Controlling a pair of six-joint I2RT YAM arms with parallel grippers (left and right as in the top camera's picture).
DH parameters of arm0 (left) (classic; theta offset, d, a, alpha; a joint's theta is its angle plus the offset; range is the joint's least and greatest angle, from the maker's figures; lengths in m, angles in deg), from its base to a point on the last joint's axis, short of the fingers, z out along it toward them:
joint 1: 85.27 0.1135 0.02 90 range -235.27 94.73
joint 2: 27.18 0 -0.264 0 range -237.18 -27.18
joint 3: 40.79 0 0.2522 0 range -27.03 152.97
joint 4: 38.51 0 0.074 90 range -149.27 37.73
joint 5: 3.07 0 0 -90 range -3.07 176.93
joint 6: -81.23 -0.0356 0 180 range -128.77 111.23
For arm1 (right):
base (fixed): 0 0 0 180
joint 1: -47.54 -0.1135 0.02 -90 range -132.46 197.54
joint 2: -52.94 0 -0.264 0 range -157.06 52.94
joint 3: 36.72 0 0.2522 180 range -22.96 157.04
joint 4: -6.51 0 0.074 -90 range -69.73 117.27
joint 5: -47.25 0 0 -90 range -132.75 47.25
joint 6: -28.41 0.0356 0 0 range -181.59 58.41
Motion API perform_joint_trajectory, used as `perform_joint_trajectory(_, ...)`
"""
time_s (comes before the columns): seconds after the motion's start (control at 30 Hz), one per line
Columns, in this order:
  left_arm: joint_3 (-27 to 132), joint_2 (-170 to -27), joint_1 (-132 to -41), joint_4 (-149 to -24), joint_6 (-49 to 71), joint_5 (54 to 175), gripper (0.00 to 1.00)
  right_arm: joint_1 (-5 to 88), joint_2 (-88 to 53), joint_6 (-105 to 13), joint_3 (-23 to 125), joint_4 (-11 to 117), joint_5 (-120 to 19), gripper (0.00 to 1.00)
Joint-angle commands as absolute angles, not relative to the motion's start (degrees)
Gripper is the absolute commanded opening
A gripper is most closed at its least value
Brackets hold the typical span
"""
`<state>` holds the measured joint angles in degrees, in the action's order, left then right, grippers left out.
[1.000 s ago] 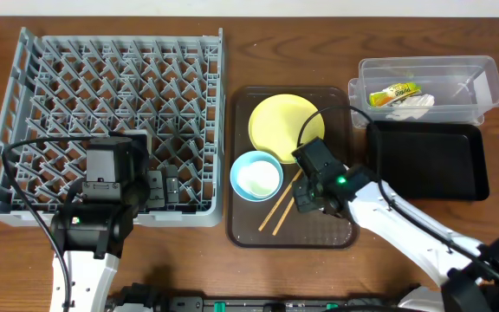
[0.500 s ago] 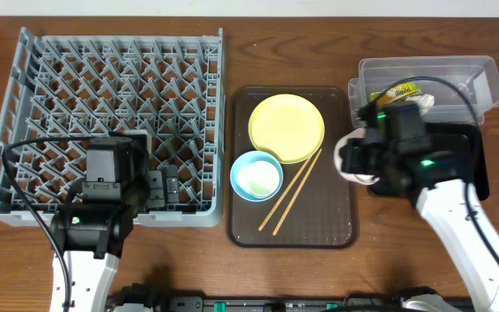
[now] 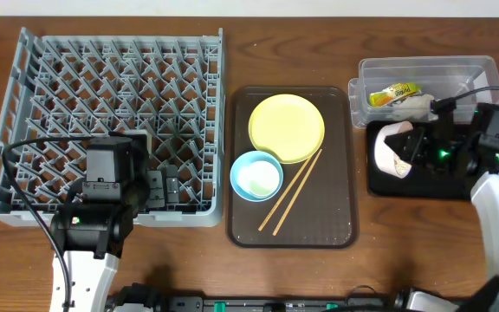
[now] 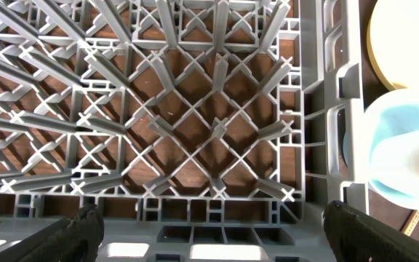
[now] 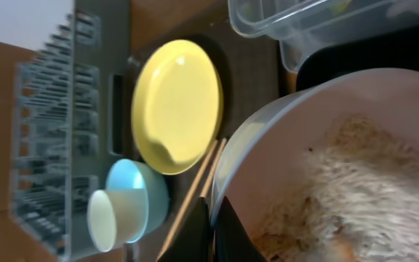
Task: Sort waste into correct bins and load items into the dishwasher rack
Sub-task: 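Tip the white bowl over the black tray to pour out the rice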
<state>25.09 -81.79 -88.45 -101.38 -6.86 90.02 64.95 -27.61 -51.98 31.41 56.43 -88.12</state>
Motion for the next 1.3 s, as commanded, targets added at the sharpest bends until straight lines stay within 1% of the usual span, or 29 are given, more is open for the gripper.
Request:
perform_joint_trajectory(0.0,26.40,-81.84,-88.47,-101.53,-6.12,90.61,0.98,67.98,-31.35,-55.46,32.22,55.43,-101.27,0.01)
perform_joint_trajectory(0.2,26.40,-81.84,-88.47,-101.51,-6.12,90.59,0.98,71.26,-38.76,-55.94,32.22,50.51,-113.08,0.01)
perform_joint_trajectory(0.37,26.40,-81.84,-88.47,-101.51,-6.12,90.59,0.98,73.95,-43.48,-55.92,32.22,48.00,-118.52,0.01)
perform_joint_trajectory(0.77,26.40,-81.84,-88.47,-101.53,-6.12,90.61,0.98,84.77,-51.87,-55.67,32.22,41.81,-125.75,0.01)
perform_joint_trajectory(1.03,26.40,-81.84,-88.47,-101.55,-6.12,90.61,0.98,92.66,-54.98,-49.93,32.22,34.53,-132.09,0.01)
perform_joint_trajectory(1.27,26.40,-81.84,-88.47,-101.55,-6.12,90.61,0.98,93.88,-54.98,-48.29,32.20,34.62,-132.11,0.01)
